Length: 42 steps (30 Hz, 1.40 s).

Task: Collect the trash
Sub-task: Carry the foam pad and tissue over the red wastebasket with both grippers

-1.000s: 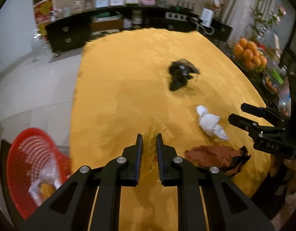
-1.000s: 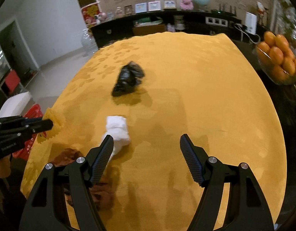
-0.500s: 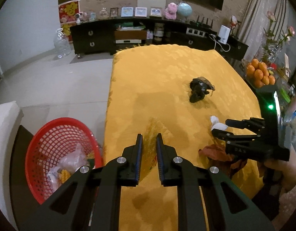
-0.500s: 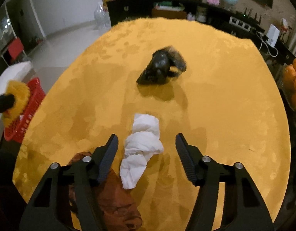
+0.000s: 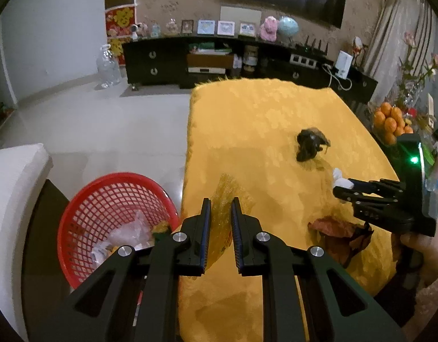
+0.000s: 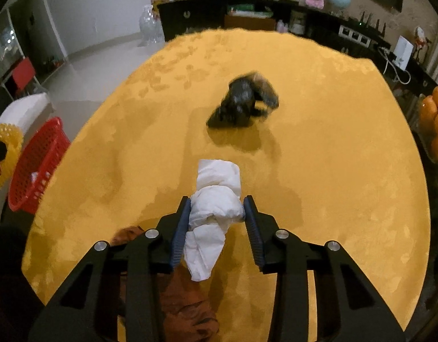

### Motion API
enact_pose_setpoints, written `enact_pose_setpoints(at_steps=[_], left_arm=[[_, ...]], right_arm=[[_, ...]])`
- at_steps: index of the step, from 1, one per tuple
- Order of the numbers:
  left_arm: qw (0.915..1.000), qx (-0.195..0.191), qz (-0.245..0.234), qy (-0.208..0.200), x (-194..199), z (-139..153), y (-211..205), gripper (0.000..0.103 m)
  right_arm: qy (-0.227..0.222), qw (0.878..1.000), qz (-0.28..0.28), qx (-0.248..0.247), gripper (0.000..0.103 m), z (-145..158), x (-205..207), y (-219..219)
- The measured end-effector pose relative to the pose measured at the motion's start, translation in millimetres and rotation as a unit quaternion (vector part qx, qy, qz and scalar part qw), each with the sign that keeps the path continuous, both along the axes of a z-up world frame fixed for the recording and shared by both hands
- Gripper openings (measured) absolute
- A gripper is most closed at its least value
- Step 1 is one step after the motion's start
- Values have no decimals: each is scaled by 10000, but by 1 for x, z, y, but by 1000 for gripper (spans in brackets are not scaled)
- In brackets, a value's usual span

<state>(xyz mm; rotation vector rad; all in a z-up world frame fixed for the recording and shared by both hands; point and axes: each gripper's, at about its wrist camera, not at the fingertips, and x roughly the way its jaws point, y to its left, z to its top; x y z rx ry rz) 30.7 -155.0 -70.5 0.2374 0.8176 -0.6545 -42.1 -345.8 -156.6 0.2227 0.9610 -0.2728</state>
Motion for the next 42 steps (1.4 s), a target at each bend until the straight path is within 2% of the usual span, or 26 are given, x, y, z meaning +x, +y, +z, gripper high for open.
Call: enact_pose_setpoints(at_steps=[18,31,42], left_arm=[[9961,-328,579,-578,1,62,31,14],[9910,-429,1056,-697,9,78,67,14],[9861,-448,1469,-638,17,76,105,14]], right_arm=[[-1064,9939,146,-256,37,100,-1,30],[-1421,9882,484,-319,37,136,19,60],[-1471,9838,997,-248,37,143,48,104]])
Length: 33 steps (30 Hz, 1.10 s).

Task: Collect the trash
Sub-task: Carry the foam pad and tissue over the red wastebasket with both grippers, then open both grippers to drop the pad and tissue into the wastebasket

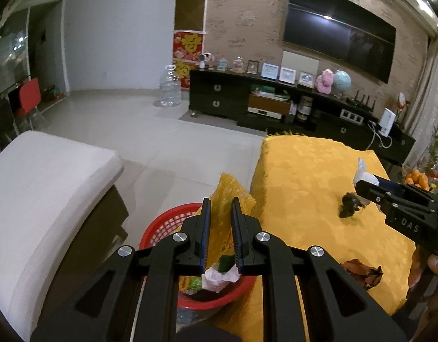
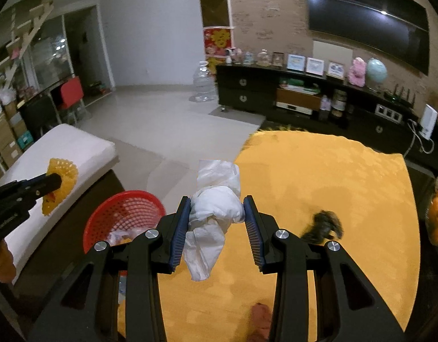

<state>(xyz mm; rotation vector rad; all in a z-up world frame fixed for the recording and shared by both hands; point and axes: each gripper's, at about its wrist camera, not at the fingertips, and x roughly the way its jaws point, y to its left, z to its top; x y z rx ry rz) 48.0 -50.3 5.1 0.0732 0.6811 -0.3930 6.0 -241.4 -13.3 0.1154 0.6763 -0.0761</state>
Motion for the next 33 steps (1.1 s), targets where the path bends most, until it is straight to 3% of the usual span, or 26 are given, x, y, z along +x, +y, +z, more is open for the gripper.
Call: enact_pose_setpoints(at_steps=[18,33], left_arm=[[9982,-15,396,449,27,-41,39,14],[9944,-11,474,946,61,-84,50,14]], right_arm=[[227,9955,904,-141,37,-9,47,81],[799,9886,1273,-93,38,-55,90,115]])
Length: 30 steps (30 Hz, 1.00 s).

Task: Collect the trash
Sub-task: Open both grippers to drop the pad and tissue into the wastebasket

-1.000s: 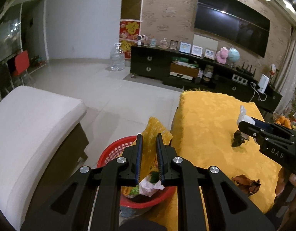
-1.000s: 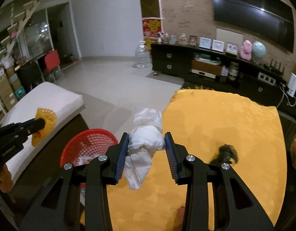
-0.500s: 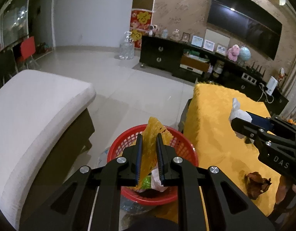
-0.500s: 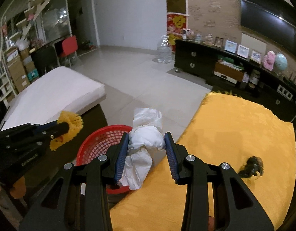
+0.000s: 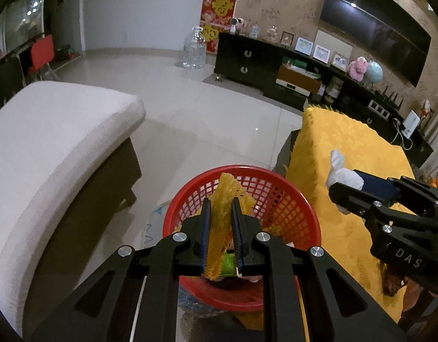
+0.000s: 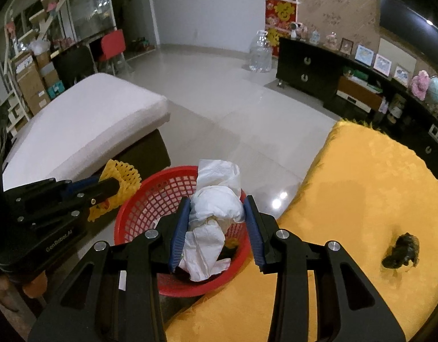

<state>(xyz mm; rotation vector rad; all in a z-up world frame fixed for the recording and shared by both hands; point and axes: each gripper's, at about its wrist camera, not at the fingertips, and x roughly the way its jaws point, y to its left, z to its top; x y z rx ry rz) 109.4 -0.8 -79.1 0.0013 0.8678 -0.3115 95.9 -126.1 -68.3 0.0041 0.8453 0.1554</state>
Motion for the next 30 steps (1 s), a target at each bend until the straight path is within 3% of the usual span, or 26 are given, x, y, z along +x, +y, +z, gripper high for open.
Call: enact_pose_setpoints(at_steps=[9,12,18,30], left_arm=[[9996,66,-74,247,12,-20,-3,14],[9995,81,-125,264,12,-22,-5,19],[9996,104,-109,252,11,-20,-5,36],[9995,278,9,-146,-4,1,0,68]], right_arm=[[320,9995,81,34,38,-24,17,3],[399,9991,98,131,39,-29,20,3],[427,9988,126,201,48,-31,20,5],[257,9995,-43,172,50,-21,0,-10]])
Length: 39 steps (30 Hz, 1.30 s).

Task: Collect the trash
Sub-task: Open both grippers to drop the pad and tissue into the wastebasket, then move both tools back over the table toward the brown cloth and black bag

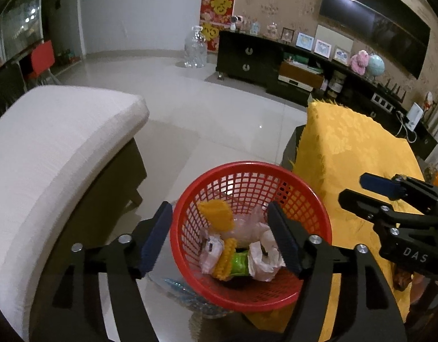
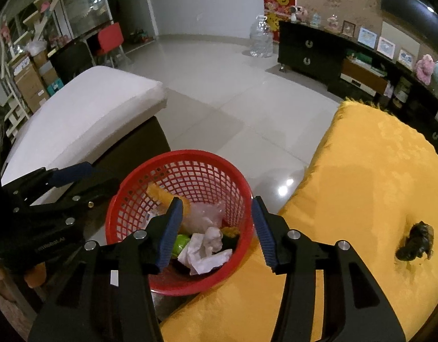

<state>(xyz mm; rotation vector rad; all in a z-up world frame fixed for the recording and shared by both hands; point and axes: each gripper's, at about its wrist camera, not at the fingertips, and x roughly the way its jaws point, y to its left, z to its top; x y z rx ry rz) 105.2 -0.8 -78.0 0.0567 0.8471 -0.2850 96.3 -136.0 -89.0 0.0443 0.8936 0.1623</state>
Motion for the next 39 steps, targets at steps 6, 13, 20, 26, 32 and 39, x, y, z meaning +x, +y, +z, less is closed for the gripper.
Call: enact_pose_setpoints(at_steps=[6,13,20,26,32,39], left_arm=[[9997,45,-43,-235,-14,16,-5,74],[9990,57,-175,-404,-28,29,-18,77],[9982,92,-353,-470,-41,33,-31,79],[9972,101,-529,-519,-49,36,-46,82],[9955,125,-773,-526,-59,37,-65,83],[9918,159,-1193,-435,-75,28,-100,83]], right_arm=[[-242,9995,-139,-127,61,12,-21,-10],[-476,9979,-370,-253,69,23,-46,-24],[-593,9955,-690,-273,71,29,-67,-49],[-727,9913,-1072,-228,81,34,-84,-72],[-829,9856,-1440,-314,86,37,-106,-102],[-812,9756,-1993,-426,87,31,-141,-143]])
